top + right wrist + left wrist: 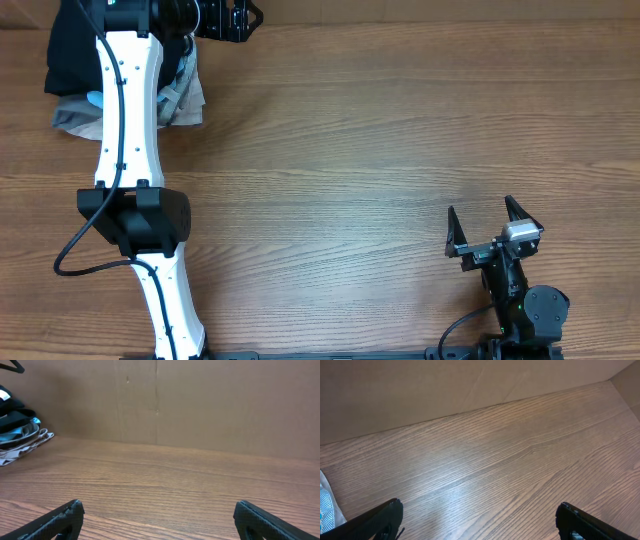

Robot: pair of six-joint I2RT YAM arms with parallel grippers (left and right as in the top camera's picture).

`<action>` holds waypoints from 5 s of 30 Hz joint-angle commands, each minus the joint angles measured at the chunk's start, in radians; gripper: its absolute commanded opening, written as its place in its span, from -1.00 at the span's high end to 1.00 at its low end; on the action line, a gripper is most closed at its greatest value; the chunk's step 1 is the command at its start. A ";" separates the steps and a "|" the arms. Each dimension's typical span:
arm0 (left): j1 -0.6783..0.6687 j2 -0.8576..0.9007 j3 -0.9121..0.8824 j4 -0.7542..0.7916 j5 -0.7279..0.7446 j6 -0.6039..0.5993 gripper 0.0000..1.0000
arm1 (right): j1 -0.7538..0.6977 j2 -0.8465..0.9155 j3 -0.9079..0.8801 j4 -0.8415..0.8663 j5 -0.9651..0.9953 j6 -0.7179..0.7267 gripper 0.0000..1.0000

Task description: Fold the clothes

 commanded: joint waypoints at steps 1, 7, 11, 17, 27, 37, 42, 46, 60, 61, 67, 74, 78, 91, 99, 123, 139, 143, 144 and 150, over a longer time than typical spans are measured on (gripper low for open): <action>0.004 -0.013 0.008 0.003 0.001 -0.009 -1.00 | -0.005 -0.010 -0.011 0.006 0.008 -0.003 -1.00; 0.004 -0.013 0.008 0.003 0.001 -0.009 -1.00 | -0.005 -0.009 -0.011 0.006 0.008 -0.003 -1.00; 0.004 -0.013 0.008 0.003 0.001 -0.009 -1.00 | -0.005 -0.009 -0.011 0.006 0.008 -0.003 -1.00; 0.004 -0.013 0.008 0.003 0.001 -0.009 -1.00 | -0.005 -0.009 -0.011 0.006 0.008 -0.003 -1.00; 0.004 -0.013 0.008 0.003 0.001 -0.009 -1.00 | -0.005 -0.009 -0.011 0.006 0.008 -0.003 -1.00; 0.013 -0.263 -0.372 0.312 -0.209 0.063 -1.00 | -0.005 -0.009 -0.011 0.006 0.008 -0.003 -1.00; 0.046 -0.604 -0.950 0.671 -0.226 0.071 -1.00 | -0.005 -0.009 -0.011 0.006 0.008 -0.003 -1.00; 0.072 -0.886 -1.313 0.766 -0.280 0.075 -1.00 | -0.005 -0.009 -0.011 0.006 0.008 -0.003 -1.00; 0.073 -1.765 -2.324 1.434 -0.340 0.028 -1.00 | -0.005 -0.009 -0.011 0.006 0.008 -0.003 -1.00; 0.073 -1.823 -2.370 1.445 -0.340 0.028 -1.00 | -0.005 -0.009 -0.011 0.006 0.008 -0.003 -1.00; 0.072 -2.052 -2.513 1.441 -0.363 0.024 -1.00 | -0.005 -0.009 -0.011 0.006 0.008 -0.003 -1.00; 0.036 -2.203 -2.561 1.338 -0.410 0.021 -1.00 | -0.005 -0.009 -0.011 0.006 0.008 -0.003 -1.00; 0.016 -2.251 -2.561 1.244 -0.442 0.021 -1.00 | -0.005 -0.009 -0.011 0.006 0.008 -0.003 -1.00; 0.016 -2.279 -2.561 1.056 -0.444 -0.010 -1.00 | -0.005 -0.009 -0.011 0.006 0.008 -0.003 -1.00; 0.016 -2.278 -2.561 1.056 -0.444 -0.010 -1.00 | -0.005 -0.009 -0.011 0.006 0.008 -0.003 -1.00; 0.016 -2.278 -2.561 1.056 -0.444 -0.010 -1.00 | -0.005 -0.009 -0.011 0.006 0.008 -0.003 -1.00; 0.016 -2.278 -2.561 1.056 -0.444 -0.010 -1.00 | -0.005 -0.009 -0.011 0.006 0.008 -0.003 -1.00; 0.016 -2.278 -2.561 1.056 -0.444 -0.010 -1.00 | -0.005 -0.009 -0.011 0.006 0.008 -0.003 -1.00; 0.016 -2.278 -2.561 1.056 -0.444 -0.010 -1.00 | -0.005 -0.009 -0.011 0.006 0.008 -0.003 -1.00; 0.016 -2.278 -2.561 1.056 -0.444 -0.010 -1.00 | -0.005 -0.009 -0.011 0.006 0.008 -0.003 -1.00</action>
